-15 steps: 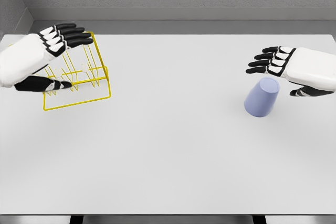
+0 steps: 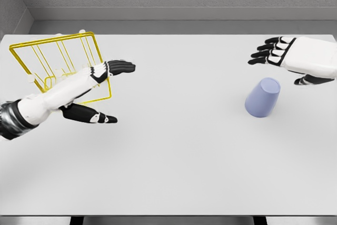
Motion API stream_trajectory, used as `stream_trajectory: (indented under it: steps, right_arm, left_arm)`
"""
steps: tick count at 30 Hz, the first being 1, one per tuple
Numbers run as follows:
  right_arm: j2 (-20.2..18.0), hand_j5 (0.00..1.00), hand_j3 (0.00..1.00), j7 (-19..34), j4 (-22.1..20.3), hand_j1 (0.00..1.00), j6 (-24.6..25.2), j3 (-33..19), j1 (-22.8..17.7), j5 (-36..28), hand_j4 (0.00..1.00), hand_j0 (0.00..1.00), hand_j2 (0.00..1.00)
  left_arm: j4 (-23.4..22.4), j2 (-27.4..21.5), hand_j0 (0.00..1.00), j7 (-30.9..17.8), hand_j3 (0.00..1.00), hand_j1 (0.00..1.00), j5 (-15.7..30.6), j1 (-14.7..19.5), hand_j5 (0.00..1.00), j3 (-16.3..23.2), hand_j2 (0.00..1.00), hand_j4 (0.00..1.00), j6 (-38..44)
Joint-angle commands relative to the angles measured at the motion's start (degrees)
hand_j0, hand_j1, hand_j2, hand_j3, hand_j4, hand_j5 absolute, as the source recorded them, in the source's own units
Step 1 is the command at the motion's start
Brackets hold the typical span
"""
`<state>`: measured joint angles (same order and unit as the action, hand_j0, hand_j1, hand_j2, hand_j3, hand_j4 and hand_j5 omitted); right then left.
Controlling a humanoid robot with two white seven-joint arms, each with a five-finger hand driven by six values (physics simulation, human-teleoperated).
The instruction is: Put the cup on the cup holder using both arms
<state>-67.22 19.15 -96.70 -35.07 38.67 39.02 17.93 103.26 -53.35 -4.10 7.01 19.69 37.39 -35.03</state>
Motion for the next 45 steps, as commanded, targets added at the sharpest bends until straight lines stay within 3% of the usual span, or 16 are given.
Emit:
stream_trajectory:
  steps: [1,4,9,14,16,20,29,34,38,45]
  right_arm:
    - [1.6,1.00,1.00,2.4,0.5,1.00,0.1,0.1,0.0,1.6,1.00,1.00,1.00]
    - [1.8,1.00,1.00,4.3,0.6,1.00,0.1,0.8,0.1,1.7,1.00,1.00,1.00]
    - [5.3,1.00,1.00,4.8,3.9,1.00,0.1,1.5,0.2,5.5,1.00,1.00,1.00]
    - [7.3,1.00,1.00,4.8,6.9,1.00,0.1,3.2,0.2,7.1,1.00,1.00,1.00]
    - [7.3,1.00,1.00,4.8,6.9,1.00,0.1,4.4,0.2,7.2,1.00,1.00,1.00]
    - [8.9,1.00,1.00,4.8,9.6,1.00,0.1,4.8,0.3,8.4,1.00,1.00,1.00]
    - [11.1,1.00,1.00,4.8,12.0,1.00,0.1,5.1,0.4,10.3,1.00,1.00,1.00]
    - [11.1,0.98,0.98,4.8,12.1,0.98,0.1,5.7,0.4,10.6,0.98,0.98,0.98]
    - [11.1,0.87,0.87,4.8,12.1,0.87,0.1,5.7,0.4,11.9,0.87,0.87,0.87]
    - [11.1,0.75,0.75,4.8,11.9,0.75,0.1,5.7,0.4,12.8,0.75,0.75,0.75]
  left_arm:
    - [0.0,-1.1,1.00,0.1,1.00,1.00,1.5,0.0,1.00,2.4,1.00,1.00,0.0]
    - [0.0,-1.8,1.00,0.1,1.00,1.00,1.8,-0.1,1.00,4.6,1.00,1.00,0.0]
    - [0.0,-2.0,1.00,-0.2,1.00,1.00,3.3,-0.1,1.00,8.1,1.00,1.00,0.0]
    - [-0.2,-2.4,1.00,-0.5,1.00,1.00,2.7,-1.1,1.00,8.0,1.00,1.00,0.0]
    - [-0.2,-4.7,1.00,-0.4,1.00,1.00,3.6,-1.4,1.00,8.1,1.00,1.00,0.0]
    - [-0.1,-7.7,1.00,-0.3,1.00,1.00,8.8,-1.5,1.00,10.5,1.00,1.00,0.0]
    - [-0.1,-7.8,1.00,-0.4,1.00,1.00,30.4,-1.4,1.00,15.5,1.00,1.00,0.0]
    - [-0.1,-7.2,1.00,-0.5,1.00,1.00,31.3,-1.3,1.00,15.5,1.00,1.00,0.0]
    - [-0.1,-6.9,1.00,-0.5,1.00,1.00,34.8,-1.3,1.00,15.5,1.00,1.00,3.7]
    - [-0.2,-3.5,1.00,-0.6,1.00,1.00,34.7,-1.7,1.00,15.5,1.00,1.00,9.1]
